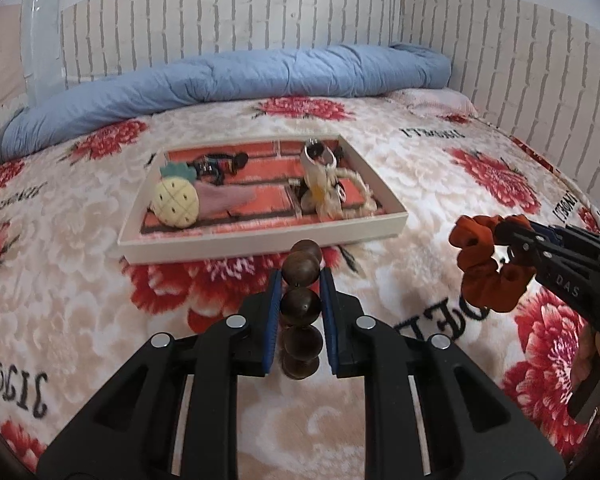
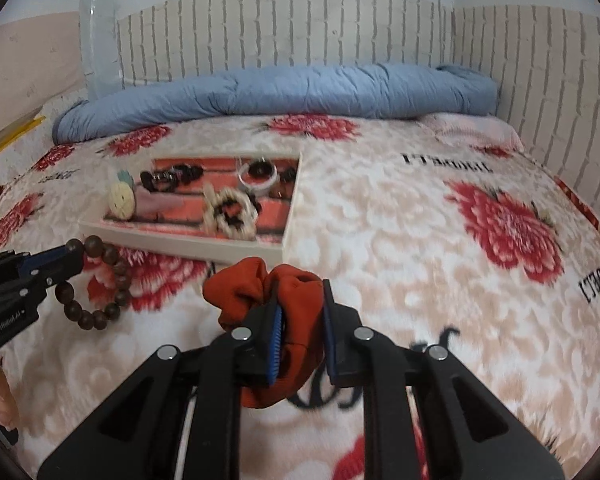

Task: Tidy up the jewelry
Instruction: 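Carry the bead bracelet and orange scrunchie into the tray and open both tools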

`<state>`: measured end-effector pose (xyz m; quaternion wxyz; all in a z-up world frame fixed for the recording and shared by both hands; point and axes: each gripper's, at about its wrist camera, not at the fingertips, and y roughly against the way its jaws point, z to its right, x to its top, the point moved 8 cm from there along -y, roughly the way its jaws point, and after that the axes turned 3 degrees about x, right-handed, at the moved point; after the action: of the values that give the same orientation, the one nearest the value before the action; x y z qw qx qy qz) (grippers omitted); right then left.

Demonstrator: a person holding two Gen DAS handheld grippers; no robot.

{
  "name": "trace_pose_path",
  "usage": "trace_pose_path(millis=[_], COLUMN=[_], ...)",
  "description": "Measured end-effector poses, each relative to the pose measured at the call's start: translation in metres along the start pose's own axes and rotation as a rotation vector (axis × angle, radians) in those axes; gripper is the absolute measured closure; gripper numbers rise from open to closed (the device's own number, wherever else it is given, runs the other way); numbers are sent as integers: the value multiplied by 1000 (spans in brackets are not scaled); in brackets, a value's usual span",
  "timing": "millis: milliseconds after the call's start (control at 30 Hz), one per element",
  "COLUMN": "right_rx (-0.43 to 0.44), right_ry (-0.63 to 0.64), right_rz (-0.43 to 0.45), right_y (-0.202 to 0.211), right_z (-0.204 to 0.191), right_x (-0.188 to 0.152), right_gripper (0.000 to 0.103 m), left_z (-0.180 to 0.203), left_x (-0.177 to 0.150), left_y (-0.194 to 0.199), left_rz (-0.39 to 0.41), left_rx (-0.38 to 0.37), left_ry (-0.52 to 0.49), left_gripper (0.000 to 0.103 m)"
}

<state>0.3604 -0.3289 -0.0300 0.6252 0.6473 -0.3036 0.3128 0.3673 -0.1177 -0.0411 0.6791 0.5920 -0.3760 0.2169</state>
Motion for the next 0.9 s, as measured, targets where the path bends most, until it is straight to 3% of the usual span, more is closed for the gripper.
trace_pose_path(millis=[333, 667, 733, 900], right_rx=[20, 17, 6, -20], right_ry=[23, 11, 7, 13], right_rz=[81, 139, 156, 188], right_y=[-17, -61, -71, -89], right_z=[-32, -52, -52, -54], right_x=[65, 110, 119, 123], right_gripper=[86, 86, 86, 86], left_z=[-34, -93, -103, -123], left_x=[54, 113, 122, 127], left_y=[2, -30, -39, -58], left_rz=[75, 146, 168, 184], left_rx=[11, 131, 183, 220], left_ry=[33, 79, 67, 83], left_gripper=[85, 85, 85, 85])
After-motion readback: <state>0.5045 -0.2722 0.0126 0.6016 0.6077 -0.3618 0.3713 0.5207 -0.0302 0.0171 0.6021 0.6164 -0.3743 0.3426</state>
